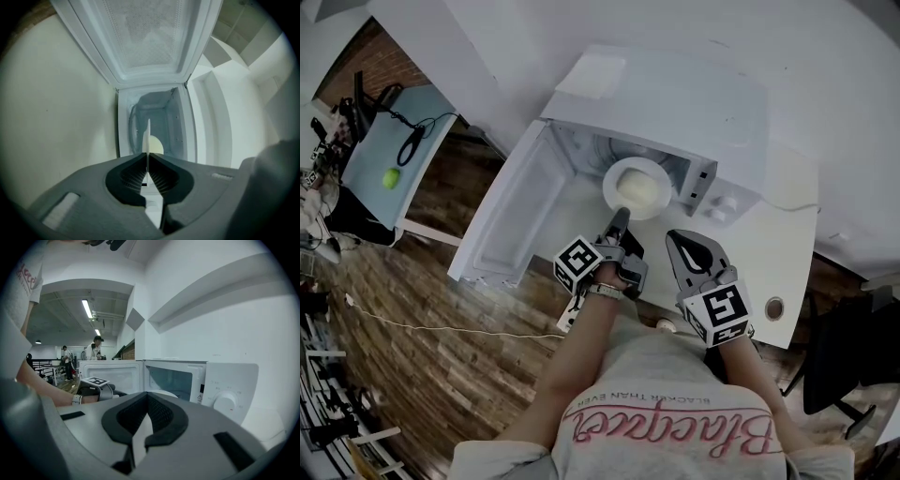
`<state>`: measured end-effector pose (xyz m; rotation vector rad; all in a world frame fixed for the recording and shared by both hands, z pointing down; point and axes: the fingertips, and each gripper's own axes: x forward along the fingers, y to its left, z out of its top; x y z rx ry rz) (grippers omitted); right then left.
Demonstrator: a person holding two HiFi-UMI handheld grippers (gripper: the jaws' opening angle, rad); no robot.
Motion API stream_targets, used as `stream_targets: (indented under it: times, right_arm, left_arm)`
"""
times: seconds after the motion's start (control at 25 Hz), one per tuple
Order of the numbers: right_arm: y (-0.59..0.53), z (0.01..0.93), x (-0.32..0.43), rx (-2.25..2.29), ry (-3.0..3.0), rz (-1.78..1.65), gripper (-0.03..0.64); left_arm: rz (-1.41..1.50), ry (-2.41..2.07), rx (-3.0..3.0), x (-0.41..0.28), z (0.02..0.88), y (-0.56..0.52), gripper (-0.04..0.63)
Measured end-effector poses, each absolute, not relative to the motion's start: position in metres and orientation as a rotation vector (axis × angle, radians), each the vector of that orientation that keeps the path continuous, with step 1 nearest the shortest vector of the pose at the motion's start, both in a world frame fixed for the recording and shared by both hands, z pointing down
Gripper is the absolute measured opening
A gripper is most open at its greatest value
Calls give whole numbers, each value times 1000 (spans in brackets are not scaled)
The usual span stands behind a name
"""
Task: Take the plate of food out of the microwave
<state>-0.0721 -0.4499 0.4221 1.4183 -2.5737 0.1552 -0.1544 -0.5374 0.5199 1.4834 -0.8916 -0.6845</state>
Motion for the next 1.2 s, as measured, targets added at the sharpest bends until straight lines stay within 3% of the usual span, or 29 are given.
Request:
stream_targets:
  times: [1.2]
  right_arm:
    - [-362, 410, -54, 1276, -2700, 71, 11]
  left_arm:
    - [-854, -938, 1496, -150, 480, -423, 17]
